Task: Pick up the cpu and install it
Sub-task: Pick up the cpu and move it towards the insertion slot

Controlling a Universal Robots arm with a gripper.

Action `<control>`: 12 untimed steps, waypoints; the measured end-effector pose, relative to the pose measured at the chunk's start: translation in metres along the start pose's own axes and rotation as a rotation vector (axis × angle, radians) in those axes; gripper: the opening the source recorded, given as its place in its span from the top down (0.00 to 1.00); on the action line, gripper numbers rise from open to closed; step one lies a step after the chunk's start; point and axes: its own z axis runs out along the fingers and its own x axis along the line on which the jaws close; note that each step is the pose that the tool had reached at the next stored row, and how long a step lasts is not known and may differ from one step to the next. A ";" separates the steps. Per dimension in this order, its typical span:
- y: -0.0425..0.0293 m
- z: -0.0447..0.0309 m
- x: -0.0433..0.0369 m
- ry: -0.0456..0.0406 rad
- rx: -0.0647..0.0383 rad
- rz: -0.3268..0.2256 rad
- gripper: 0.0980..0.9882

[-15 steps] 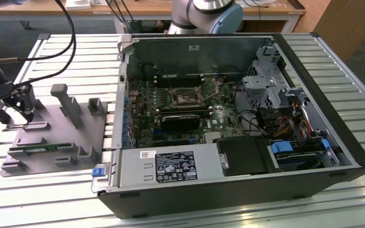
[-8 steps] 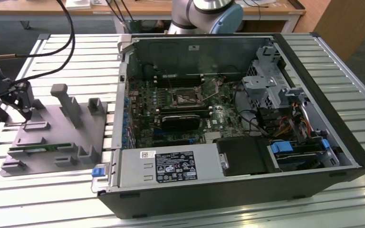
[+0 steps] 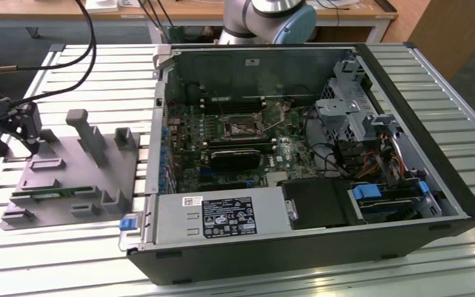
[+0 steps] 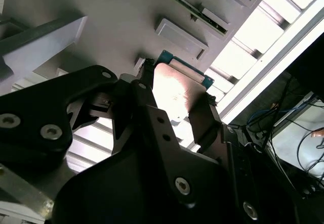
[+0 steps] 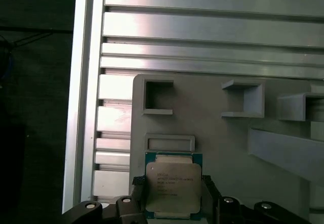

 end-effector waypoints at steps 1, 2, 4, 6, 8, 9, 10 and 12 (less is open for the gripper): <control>0.0000 -0.0007 0.0000 0.0000 0.000 0.000 0.52; 0.0000 -0.0015 0.0000 0.0000 0.000 0.000 0.52; 0.0001 -0.0029 0.0000 0.0000 0.000 0.000 0.52; 0.0002 -0.0045 0.0000 0.0000 0.000 0.000 0.52; 0.0002 -0.0062 0.0000 0.0000 0.000 0.000 0.52; 0.0003 -0.0071 0.0000 0.0000 0.000 0.000 0.52; 0.0003 -0.0079 0.0000 -0.0001 0.000 0.000 0.52; 0.0004 -0.0095 0.0000 0.0000 0.000 0.000 0.52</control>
